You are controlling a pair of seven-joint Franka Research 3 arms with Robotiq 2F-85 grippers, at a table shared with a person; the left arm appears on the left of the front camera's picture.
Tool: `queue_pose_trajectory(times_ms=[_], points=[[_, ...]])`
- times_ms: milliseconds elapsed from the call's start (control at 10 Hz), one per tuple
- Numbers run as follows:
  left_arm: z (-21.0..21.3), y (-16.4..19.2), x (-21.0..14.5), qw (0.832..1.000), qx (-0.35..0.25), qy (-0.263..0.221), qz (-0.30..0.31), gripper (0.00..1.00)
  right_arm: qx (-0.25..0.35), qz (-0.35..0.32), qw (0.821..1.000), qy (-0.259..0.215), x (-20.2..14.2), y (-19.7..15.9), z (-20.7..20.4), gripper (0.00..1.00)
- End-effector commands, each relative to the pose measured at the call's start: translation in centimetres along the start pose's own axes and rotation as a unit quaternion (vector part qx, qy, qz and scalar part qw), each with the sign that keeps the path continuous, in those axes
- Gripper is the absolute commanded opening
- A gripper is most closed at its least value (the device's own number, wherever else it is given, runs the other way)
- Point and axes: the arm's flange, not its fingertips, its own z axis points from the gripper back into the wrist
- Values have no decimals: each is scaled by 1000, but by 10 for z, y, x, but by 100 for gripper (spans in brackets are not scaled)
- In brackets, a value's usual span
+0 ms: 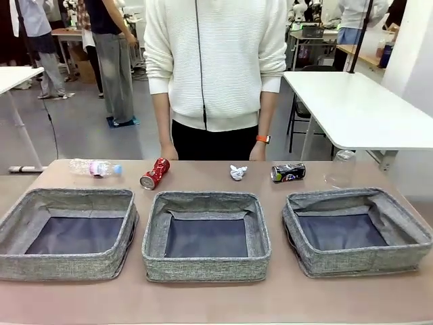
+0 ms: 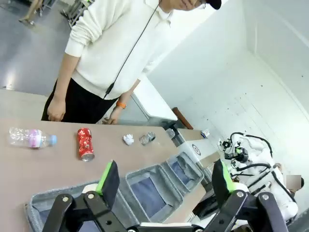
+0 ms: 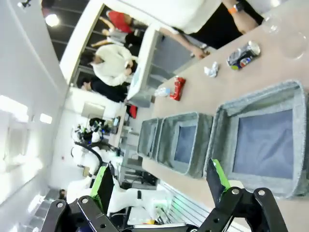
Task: Sort the waste into the appropriate baskets.
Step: Pick up the waste item pointed out by the person.
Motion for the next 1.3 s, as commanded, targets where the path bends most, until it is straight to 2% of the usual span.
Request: queue_pose_trajectory(times_ms=[0,1200], points=[[-24,-20,0,997,6,57,-43,100,-14,71,997,41,0,45,-24,100],[-24,-20,0,997,6,57,-43,100,-14,71,997,41,0,45,-24,100]])
